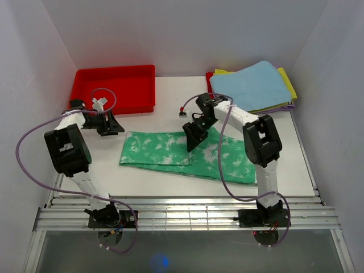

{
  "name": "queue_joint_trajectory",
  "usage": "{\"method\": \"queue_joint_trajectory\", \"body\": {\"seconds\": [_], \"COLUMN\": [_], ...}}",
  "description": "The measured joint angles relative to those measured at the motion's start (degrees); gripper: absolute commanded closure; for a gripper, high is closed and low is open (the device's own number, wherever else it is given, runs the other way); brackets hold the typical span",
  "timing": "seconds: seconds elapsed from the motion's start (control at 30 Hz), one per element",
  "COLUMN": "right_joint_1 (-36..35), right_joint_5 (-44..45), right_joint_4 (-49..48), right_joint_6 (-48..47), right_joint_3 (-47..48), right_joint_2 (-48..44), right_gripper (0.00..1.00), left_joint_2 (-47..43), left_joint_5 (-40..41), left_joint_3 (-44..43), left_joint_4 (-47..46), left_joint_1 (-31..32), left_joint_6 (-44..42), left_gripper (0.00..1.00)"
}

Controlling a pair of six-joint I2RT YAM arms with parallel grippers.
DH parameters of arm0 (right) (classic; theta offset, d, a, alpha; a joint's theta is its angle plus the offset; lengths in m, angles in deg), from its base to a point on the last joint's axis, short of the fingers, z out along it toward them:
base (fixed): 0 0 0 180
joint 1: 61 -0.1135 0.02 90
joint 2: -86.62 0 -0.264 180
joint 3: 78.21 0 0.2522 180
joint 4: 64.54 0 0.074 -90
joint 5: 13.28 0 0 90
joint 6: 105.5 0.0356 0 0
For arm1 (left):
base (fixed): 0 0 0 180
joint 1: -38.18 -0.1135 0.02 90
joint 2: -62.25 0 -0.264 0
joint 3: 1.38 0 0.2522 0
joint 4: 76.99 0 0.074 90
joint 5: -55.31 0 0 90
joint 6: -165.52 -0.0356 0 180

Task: Fold and stack the trousers
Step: Fold the trousers

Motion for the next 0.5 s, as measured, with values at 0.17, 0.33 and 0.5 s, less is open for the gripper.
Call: {"method": "queue_joint_trajectory", "body": {"seconds": [0.17,0.33,0.5], "right_joint_1": [7.9,21.3,37.0], "right_joint_5": [0.1,0.8,1.6], "right_joint_4": [1.0,5.0,11.3], "right_joint_6": [-1.3,-5.0,-9.9], "right_joint_3": [-3.6,-7.7,-15.1], "right_joint_2": [-11.9,-20.2,-22.6], "right_gripper": [0.33,0.33,0.34], "left_joint_2": [-8.2,-7.4,-6.5], "left_joint_5": [6.9,10.8,9.7], "left_joint_3": [6.2,13.5,15.3], "left_joint_4": [3.3,4.2,4.2], "left_joint_1": [-4.8,-4.8,-4.5], "left_joint_6": [-5.0,-7.1,-7.4], "left_gripper": [0.37,0.39,0.44]}}
